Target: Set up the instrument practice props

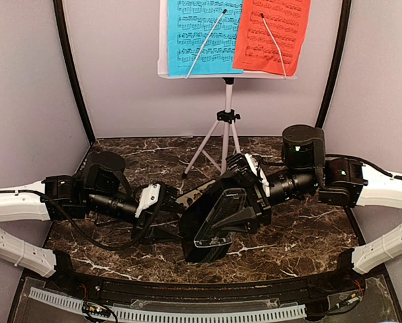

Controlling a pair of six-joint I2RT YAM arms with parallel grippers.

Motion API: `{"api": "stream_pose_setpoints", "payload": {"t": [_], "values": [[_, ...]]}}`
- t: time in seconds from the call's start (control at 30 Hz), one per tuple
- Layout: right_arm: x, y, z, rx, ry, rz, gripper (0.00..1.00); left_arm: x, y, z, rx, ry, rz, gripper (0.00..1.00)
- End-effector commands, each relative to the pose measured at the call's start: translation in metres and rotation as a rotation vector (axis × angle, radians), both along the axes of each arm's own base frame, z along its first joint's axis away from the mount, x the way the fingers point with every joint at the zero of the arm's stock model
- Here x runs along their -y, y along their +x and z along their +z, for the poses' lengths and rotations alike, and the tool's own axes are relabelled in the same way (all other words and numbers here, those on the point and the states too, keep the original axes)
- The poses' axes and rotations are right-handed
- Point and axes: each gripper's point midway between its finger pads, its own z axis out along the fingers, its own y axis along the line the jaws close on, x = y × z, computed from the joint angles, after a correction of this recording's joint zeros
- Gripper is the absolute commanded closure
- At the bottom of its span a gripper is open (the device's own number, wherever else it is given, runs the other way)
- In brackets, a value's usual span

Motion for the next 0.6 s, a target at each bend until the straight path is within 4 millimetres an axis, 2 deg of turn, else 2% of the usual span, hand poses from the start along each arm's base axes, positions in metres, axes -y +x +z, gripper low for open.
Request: {"api": "stream_pose_setpoints", "payload": {"t": [0.0,0.3,0.5,0.57], "values": [[0.0049,-0.0085,0.0669,0.085,0.215,0.022,0.94,-0.0007,0.0011,0.0016,0.036,-0.012,0.002,0.33],[0.0071,-0.0105,0.0716,0.078,0.231,0.025,0.95,-0.0046,0.0024,-0.0023,0.049,0.003,0.014,0.52],[0.0063,-0.0098,0.0713,0.073,0.231,0.024,0.95,-0.007,0.0034,-0.0043,0.056,0.006,0.022,0.6],[0.0053,-0.0088,0.0707,0.072,0.229,0.019,0.95,-0.008,0.0046,-0.0035,0.061,0.004,0.031,0.57]]}}
